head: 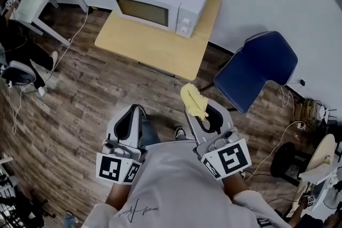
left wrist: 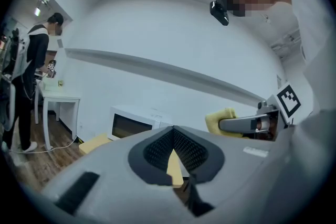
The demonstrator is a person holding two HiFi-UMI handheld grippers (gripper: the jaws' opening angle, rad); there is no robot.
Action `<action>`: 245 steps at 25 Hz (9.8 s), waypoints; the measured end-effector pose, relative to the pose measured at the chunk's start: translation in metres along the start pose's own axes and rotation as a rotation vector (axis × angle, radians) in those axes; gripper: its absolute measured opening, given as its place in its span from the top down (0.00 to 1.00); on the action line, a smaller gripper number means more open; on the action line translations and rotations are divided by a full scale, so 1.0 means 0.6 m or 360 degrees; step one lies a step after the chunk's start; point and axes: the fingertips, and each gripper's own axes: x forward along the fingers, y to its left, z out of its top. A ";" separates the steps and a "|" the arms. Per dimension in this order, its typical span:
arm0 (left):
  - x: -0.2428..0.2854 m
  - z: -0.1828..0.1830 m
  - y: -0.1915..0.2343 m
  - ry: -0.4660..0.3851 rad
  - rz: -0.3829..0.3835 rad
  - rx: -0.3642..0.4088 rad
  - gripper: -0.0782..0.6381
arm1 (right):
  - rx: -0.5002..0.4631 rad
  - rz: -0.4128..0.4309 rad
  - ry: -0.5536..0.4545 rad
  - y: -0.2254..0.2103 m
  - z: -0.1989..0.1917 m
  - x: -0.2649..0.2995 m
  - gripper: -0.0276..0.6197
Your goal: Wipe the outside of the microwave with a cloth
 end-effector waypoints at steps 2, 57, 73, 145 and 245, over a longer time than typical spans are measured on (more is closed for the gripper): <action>0.016 0.013 0.029 0.0027 -0.0063 0.0013 0.88 | -0.0018 -0.0014 0.0038 0.015 0.009 0.042 0.79; 0.500 0.196 0.401 0.0136 -0.0682 0.0244 0.90 | 0.0444 -0.0684 -0.0057 -0.357 0.192 0.474 0.78; 0.553 0.181 0.406 0.0216 -0.0750 0.0203 0.90 | 0.0350 -0.0888 0.0208 -0.538 0.217 0.537 0.78; 0.609 0.159 0.477 0.0359 -0.0801 0.0174 0.90 | 0.0349 -0.1297 0.0892 -0.769 0.132 0.703 0.78; 0.624 0.190 0.564 0.0361 -0.0620 0.0163 0.90 | 0.0072 -0.0431 0.0724 -0.410 0.246 1.172 0.77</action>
